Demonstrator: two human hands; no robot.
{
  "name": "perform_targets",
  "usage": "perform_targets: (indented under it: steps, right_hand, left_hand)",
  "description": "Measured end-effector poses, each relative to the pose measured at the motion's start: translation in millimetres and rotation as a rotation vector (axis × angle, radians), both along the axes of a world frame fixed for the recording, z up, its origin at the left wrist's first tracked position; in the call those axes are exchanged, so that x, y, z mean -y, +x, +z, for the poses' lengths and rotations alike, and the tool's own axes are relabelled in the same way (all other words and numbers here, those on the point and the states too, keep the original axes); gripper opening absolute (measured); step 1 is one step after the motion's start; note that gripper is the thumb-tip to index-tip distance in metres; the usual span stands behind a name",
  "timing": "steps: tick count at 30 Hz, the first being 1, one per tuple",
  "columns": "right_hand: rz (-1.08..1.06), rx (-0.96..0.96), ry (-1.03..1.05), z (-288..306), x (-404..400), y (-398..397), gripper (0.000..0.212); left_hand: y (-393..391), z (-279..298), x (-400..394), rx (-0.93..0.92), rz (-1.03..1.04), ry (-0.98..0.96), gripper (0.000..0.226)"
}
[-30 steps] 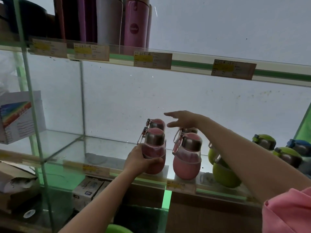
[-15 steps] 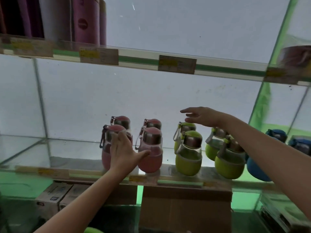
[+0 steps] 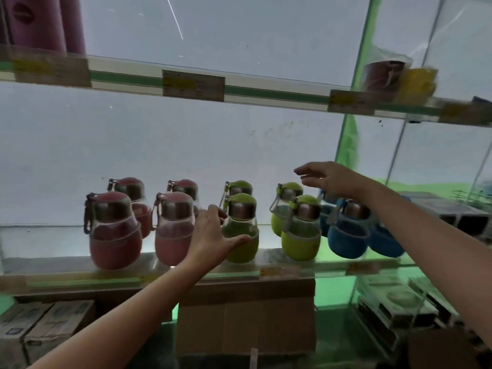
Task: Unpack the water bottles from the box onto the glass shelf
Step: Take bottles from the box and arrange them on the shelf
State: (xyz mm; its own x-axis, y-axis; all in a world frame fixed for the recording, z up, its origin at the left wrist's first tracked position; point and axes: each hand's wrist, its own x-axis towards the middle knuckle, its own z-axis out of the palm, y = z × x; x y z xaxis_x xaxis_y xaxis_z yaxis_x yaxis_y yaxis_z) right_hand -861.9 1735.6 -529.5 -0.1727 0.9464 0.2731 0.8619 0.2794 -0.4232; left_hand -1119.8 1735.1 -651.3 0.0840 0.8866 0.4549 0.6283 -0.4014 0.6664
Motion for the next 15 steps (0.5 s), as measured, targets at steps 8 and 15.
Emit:
perform_targets:
  steps: [8,15]
  right_hand:
    - [-0.203,-0.118,-0.108,-35,21,30,0.058]
    - [-0.262,-0.161,-0.131,-68,5,4,0.078]
  left_hand:
    - [44,-6,3,0.065,0.1,0.018,0.091]
    - [35,-18,-18,0.069,0.026,-0.127,0.099]
